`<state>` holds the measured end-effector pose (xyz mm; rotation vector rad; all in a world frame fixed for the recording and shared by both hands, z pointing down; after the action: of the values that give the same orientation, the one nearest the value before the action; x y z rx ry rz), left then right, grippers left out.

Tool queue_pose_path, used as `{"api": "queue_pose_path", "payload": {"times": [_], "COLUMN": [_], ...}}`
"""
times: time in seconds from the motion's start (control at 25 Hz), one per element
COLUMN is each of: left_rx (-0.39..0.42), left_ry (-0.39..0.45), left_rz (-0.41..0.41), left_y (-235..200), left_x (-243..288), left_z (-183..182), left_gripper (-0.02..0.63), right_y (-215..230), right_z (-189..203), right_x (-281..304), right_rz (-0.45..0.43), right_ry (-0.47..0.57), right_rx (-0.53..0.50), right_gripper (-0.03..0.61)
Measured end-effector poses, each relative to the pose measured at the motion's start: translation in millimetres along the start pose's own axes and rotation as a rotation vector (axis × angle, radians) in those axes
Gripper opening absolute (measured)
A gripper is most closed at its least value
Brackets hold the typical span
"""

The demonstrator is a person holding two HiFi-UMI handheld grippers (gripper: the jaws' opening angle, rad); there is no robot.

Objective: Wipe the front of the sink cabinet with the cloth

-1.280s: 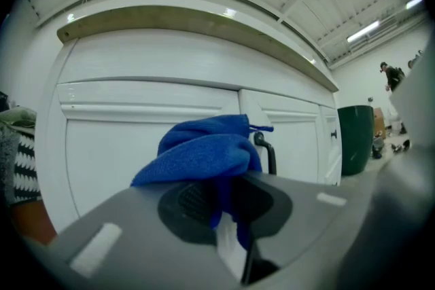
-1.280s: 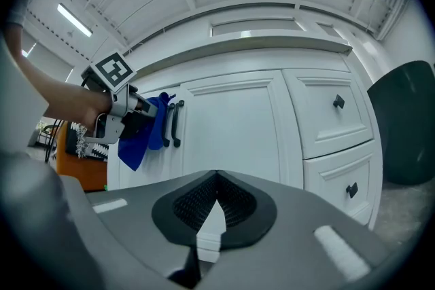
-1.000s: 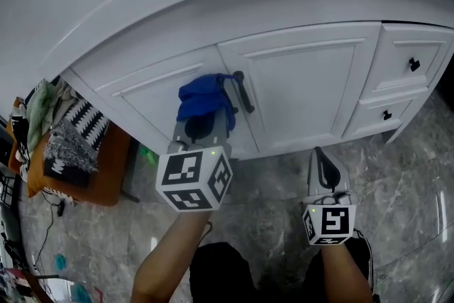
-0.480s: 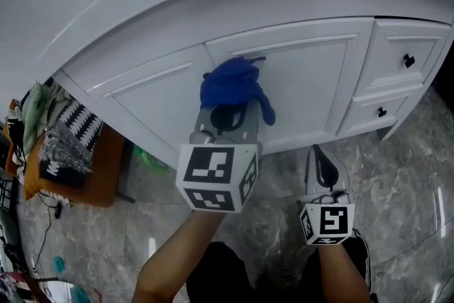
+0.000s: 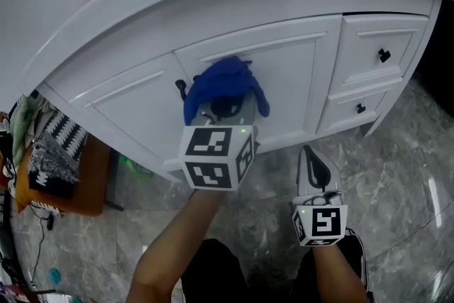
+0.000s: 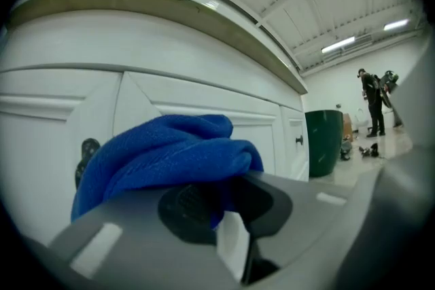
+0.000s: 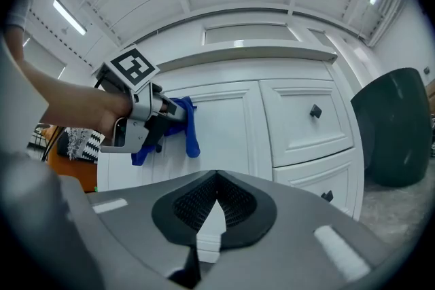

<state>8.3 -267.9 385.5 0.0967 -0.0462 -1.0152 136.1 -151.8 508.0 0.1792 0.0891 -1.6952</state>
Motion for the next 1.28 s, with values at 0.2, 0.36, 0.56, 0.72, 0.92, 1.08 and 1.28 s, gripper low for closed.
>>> {"api": "queue_pose_path", "payload": {"times": [0.2, 0.36, 0.56, 0.72, 0.92, 1.08, 1.28], "left_rx": [-0.008, -0.002, -0.053, -0.085, -0.046, -0.035, -0.041], "left_ry": [-0.011, -0.019, -0.021, -0.027, -0.002, 0.004, 0.057], "left_rz": [0.084, 0.138, 0.193, 0.241, 0.217, 0.217, 0.211], "left_y": [23.2, 46.3, 73.3, 100.4, 109.1, 108.6, 102.1], "left_x": [19.1, 36.4, 56.0, 75.9, 79.9, 79.2, 76.2], "left_z": [4.5, 9.1, 15.8, 17.0, 17.5, 11.0, -15.0], "left_gripper": [0.054, 0.054, 0.054, 0.054, 0.054, 0.054, 0.054], "right_y": [21.6, 38.4, 61.8, 78.8, 93.3, 90.3, 83.7], "right_z": [-9.2, -13.8, -16.4, -18.5, -17.8, -17.4, -15.9], "right_x": [-7.4, -13.8, -22.8, -28.6, -33.6, -30.4, -27.0], "right_rz": [0.047, 0.081, 0.135, 0.181, 0.224, 0.218, 0.191], "right_ry": [0.017, 0.024, 0.036, 0.038, 0.036, 0.040, 0.033], "right_rx": [0.014, 0.021, 0.049, 0.073, 0.111, 0.113, 0.089], "right_gripper": [0.000, 0.000, 0.000, 0.000, 0.000, 0.000, 0.000]}}
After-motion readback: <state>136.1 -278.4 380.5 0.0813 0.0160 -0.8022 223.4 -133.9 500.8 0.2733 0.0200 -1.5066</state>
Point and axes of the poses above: the fingertips, and each gripper's own axes: x forward along the fingers, y to its right, z out of its underside, the point moved 5 cm from there along -x, backward along the fingers, and after that the axes turned 6 degrees about y, right-handed, at the moved point
